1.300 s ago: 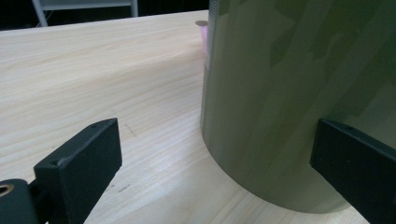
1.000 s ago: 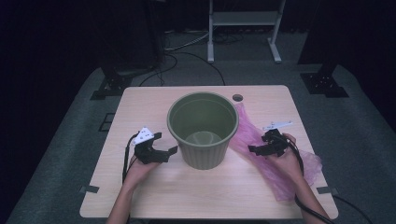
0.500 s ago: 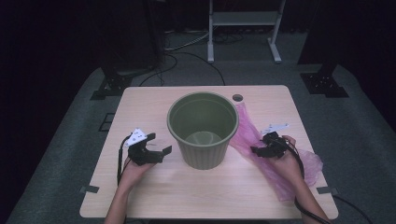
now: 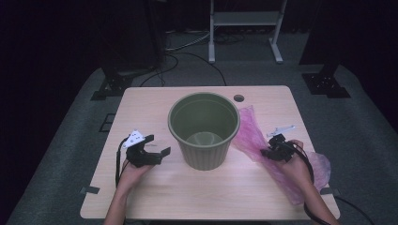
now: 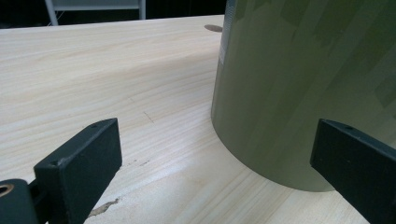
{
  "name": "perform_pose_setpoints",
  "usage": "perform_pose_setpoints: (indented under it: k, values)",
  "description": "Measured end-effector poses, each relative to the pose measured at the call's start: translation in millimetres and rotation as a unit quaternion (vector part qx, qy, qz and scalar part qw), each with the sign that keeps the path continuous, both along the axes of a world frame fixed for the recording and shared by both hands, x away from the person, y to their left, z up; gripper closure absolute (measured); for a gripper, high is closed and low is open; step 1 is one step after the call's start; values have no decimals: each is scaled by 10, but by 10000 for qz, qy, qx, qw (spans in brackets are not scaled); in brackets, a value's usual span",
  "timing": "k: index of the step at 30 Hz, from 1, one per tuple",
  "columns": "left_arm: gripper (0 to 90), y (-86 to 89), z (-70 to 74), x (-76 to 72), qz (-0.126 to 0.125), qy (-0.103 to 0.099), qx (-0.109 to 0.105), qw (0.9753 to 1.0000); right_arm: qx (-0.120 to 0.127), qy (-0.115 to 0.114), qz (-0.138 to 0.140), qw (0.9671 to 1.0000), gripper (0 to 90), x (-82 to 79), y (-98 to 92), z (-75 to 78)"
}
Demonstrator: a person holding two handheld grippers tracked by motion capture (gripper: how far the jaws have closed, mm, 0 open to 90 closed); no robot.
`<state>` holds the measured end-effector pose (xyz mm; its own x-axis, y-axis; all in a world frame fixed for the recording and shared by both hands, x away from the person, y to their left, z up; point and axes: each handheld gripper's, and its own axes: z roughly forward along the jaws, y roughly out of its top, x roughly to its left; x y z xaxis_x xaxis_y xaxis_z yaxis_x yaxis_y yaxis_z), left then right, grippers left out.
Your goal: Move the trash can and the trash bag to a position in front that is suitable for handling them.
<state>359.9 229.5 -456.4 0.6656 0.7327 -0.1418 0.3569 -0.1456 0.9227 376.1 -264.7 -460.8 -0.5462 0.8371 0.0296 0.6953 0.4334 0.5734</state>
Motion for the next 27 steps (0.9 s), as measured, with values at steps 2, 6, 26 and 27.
perform_pose_setpoints:
  k: [2, 6, 26, 27]
  values:
    - [8, 10, 3, -3, 10, -4, -48, 10000, 11, 99, -19, 9999, 823, -3, -22, 10]
    - [8, 12, 28, -9, -14, -19, -130, 9999, 161, 382, 18, 9991, 866, 3, -86, 25]
    - [8, 161, 31, -16, 77, -5, -349, 9994, 1174, -161, 8, 9930, 889, -66, -512, 902]
    - [8, 169, 31, -15, 87, 2, -360, 9993, 1219, -206, 26, 9923, 889, -71, -521, 957]
